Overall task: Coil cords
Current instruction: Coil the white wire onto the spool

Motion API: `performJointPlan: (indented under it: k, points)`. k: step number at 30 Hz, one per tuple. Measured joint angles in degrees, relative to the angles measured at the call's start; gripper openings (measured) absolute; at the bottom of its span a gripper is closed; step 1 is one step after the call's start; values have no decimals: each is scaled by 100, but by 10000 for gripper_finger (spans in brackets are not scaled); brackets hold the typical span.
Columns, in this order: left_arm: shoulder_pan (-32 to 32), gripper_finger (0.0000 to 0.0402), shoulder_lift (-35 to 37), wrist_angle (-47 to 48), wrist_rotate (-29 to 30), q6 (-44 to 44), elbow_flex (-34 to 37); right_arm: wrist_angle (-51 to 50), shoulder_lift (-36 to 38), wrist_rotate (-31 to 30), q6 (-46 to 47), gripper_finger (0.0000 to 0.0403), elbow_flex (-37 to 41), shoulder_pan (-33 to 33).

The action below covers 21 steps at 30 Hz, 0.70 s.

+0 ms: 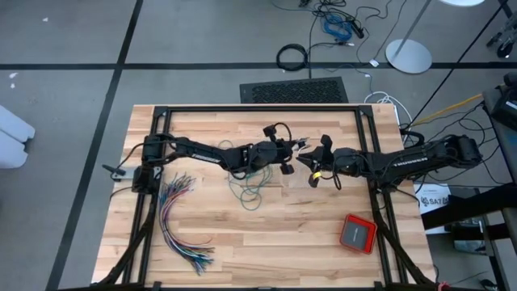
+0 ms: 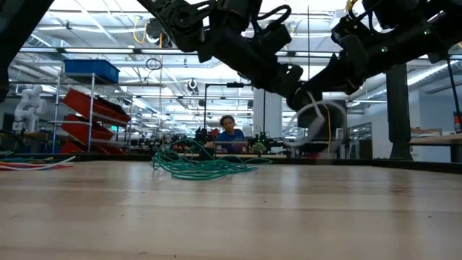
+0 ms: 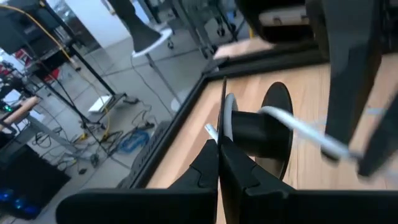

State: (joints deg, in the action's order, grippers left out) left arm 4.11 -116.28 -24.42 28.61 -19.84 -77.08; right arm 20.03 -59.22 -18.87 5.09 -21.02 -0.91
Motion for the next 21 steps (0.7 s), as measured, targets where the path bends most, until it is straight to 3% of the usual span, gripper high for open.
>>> performJointPlan:
  k: [6,21]
  points:
    - [7,0,-58,-511,-163,345,-6,39,-19,27,31,55,0,7]
    - [-17,0,1,-875,-449,744,-6,165,-655,-298,-196,41,9,184]
